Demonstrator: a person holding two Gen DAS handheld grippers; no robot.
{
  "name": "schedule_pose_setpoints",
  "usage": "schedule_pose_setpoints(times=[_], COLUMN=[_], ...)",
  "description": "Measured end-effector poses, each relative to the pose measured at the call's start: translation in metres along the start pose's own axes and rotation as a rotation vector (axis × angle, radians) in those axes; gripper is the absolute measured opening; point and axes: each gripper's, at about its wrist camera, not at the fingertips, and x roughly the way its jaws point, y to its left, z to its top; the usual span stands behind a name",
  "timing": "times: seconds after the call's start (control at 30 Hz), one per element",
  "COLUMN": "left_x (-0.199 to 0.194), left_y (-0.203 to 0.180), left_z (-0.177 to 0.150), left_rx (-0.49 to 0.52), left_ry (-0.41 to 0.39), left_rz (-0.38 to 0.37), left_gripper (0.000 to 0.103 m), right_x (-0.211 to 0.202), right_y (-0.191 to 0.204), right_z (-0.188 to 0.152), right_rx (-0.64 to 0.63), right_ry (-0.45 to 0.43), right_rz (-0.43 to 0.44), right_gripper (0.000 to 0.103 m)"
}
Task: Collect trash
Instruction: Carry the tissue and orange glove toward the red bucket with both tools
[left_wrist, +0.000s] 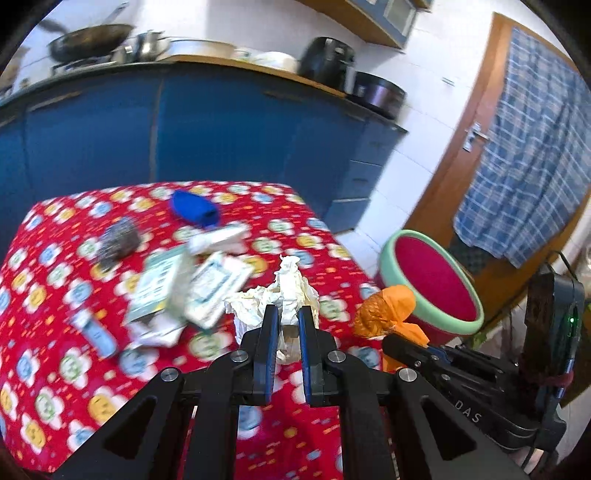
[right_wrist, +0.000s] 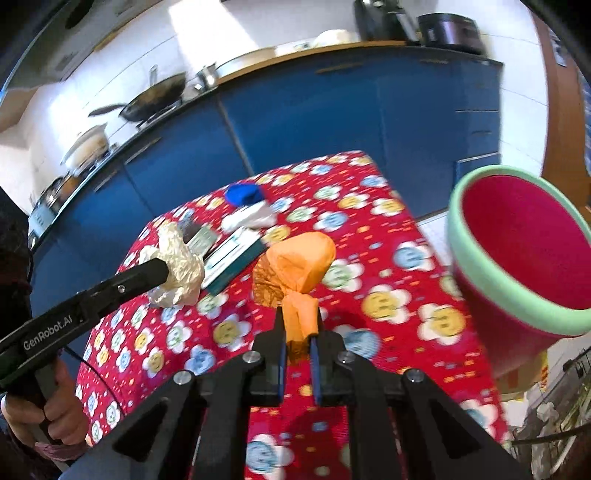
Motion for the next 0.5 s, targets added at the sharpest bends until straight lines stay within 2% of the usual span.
schedule_pose_setpoints(times=[0.27, 0.5], left_x=[0.035, 0.066], left_y=[-0.053, -0.095], left_z=[0.019, 0.027], left_rx=[0.063, 0.101], left_ry=[0.041, 0.079], left_rz=[-0.110, -0.161], left_gripper=[0.011, 0.011], right_x=[-0.026, -0.045], right_y=[-0.044, -0.083], right_z=[0.012, 0.018], right_rx=[0.061, 0.114], right_ry=[-0.068, -0.106], right_rz=[-0.087, -0.159], right_gripper=[0.012, 0.012])
